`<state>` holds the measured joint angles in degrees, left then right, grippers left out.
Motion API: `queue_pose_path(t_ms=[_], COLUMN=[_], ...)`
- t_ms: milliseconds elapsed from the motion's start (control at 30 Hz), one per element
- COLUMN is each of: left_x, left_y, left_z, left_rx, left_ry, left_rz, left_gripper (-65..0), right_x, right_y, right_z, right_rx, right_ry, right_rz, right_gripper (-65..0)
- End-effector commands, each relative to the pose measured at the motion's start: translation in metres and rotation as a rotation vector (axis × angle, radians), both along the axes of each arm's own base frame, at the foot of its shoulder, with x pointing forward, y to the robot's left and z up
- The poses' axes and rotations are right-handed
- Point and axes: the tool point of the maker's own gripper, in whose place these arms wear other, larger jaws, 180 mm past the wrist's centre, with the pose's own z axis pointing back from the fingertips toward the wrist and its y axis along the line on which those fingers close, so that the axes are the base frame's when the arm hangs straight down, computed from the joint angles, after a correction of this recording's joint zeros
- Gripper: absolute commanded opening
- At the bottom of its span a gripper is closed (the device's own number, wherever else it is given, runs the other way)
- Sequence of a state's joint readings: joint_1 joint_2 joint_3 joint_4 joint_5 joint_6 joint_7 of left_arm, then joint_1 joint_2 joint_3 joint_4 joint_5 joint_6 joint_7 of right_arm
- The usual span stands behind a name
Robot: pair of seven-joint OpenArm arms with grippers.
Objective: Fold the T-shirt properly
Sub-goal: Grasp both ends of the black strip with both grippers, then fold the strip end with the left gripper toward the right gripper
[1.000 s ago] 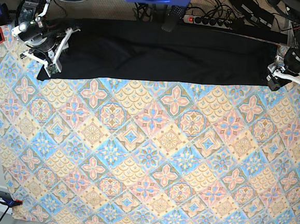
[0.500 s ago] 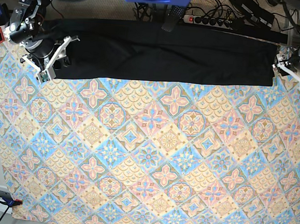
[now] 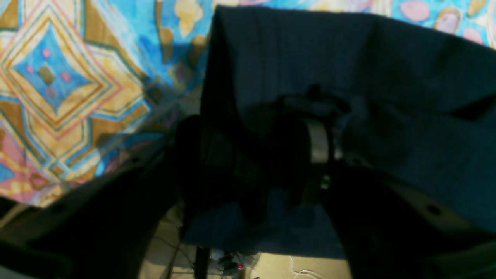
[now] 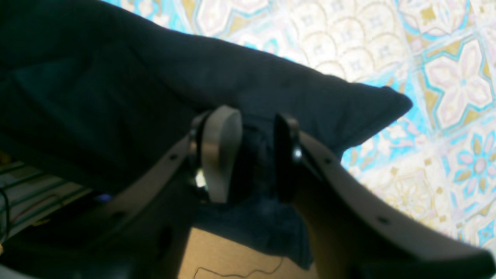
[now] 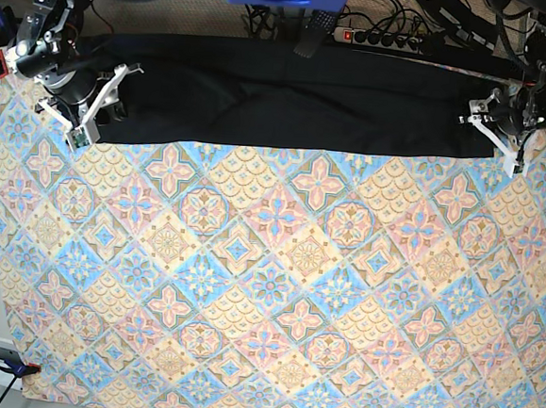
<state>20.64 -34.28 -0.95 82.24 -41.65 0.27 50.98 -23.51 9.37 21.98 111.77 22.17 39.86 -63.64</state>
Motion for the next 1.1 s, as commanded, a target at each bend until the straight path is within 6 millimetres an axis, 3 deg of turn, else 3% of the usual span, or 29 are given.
queue_pose_path(t_ms=[0, 67, 200, 333, 800, 967, 1067], left_x=[-0.004, -0.006, -0.003, 0.009, 0.037, 0.035, 0.044], left_y=[-0.013, -0.022, -0.037, -0.013, 0.134, 0.153, 0.141], left_z=[-0.005, -0.008, -0.006, 0.005, 0.083, 0.098, 0.116], left_rx=[-0.033, -0.057, -0.111, -0.085, 0.212, 0.236, 0.24], left_ry=[0.015, 0.013, -0.013, -0.069, -0.287, -0.326, -0.373], left_rz=[-0.005, -0.012, -0.088, -0.012, 0.286, 0.341, 0.295], left_gripper=[-36.6, -44.1, -51.8, -64.6, -65.0, -65.0, -65.0], right_x=[0.006, 0.006, 0.007, 0.007, 0.007, 0.006, 0.006], right_y=[-0.002, -0.002, -0.002, -0.002, -0.001, -0.001, -0.001], right_z=[0.009, 0.009, 0.009, 0.009, 0.01, 0.009, 0.009], right_rx=[-0.002, -0.002, -0.002, -0.004, -0.001, -0.001, -0.001], right_ry=[-0.038, -0.038, -0.04, -0.04, -0.041, -0.039, -0.039], right_rz=[0.007, 0.007, 0.007, 0.008, 0.008, 0.008, 0.008], right_gripper=[-46.2, -46.2, -46.2, -46.2, -46.2, -46.2, -46.2])
